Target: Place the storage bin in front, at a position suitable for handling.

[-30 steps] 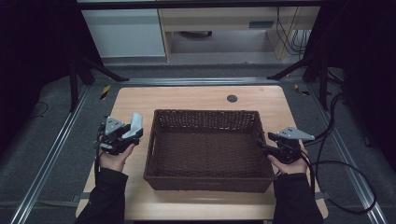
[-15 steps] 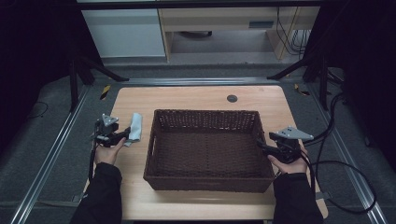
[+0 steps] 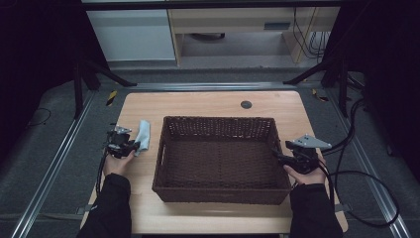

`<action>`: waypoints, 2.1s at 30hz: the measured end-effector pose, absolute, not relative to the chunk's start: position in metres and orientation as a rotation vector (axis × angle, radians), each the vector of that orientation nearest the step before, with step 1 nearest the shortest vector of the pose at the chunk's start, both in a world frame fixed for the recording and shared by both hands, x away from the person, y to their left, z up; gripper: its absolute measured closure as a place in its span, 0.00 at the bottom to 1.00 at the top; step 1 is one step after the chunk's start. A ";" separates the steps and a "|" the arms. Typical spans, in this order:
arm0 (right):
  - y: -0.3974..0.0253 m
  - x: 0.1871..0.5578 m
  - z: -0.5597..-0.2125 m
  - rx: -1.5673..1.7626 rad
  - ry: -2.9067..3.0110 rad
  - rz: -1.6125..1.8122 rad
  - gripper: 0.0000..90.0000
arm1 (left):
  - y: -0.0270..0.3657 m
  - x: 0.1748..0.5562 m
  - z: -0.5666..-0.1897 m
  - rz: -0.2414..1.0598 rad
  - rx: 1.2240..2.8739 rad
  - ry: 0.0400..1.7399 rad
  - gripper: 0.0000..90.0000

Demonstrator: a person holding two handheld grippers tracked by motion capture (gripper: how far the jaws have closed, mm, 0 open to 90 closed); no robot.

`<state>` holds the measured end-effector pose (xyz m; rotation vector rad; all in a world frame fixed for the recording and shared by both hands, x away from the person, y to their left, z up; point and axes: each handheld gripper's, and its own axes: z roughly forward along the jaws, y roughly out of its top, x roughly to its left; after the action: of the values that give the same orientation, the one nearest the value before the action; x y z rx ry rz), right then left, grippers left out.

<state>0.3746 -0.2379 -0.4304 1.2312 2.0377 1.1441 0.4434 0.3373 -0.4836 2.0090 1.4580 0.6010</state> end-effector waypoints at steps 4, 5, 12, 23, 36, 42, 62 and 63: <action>-0.239 0.373 -0.430 1.230 2.033 1.149 0.43 | 0.339 0.421 -0.473 0.594 2.011 1.419 0.91; -0.240 0.372 -0.430 1.231 2.033 1.151 0.43 | 0.339 0.416 -0.471 0.590 2.010 1.410 0.91; -0.240 0.371 -0.432 1.235 2.044 1.148 0.43 | 0.337 0.363 -0.473 0.584 2.080 1.354 0.91; -0.240 0.371 -0.434 1.235 2.052 1.142 0.43 | 0.325 0.367 -0.476 0.638 2.070 1.347 0.56; -0.239 0.370 -0.431 1.242 2.057 1.168 0.45 | 0.331 0.379 -0.481 0.523 2.045 1.364 0.90; -0.238 0.368 -0.432 1.289 2.072 1.157 0.51 | 0.325 0.367 -0.463 0.565 1.980 1.294 0.90; -0.235 0.376 -0.432 1.312 2.125 1.152 0.72 | 0.318 0.366 -0.417 0.650 1.831 1.130 0.90; -0.235 0.377 -0.432 1.314 2.127 1.160 0.72 | 0.318 0.367 -0.417 0.652 1.831 1.129 0.90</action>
<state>0.3768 -0.2354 -0.4323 1.3140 2.1267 1.1605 0.3673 0.3181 -0.4167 1.8313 1.1295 0.6523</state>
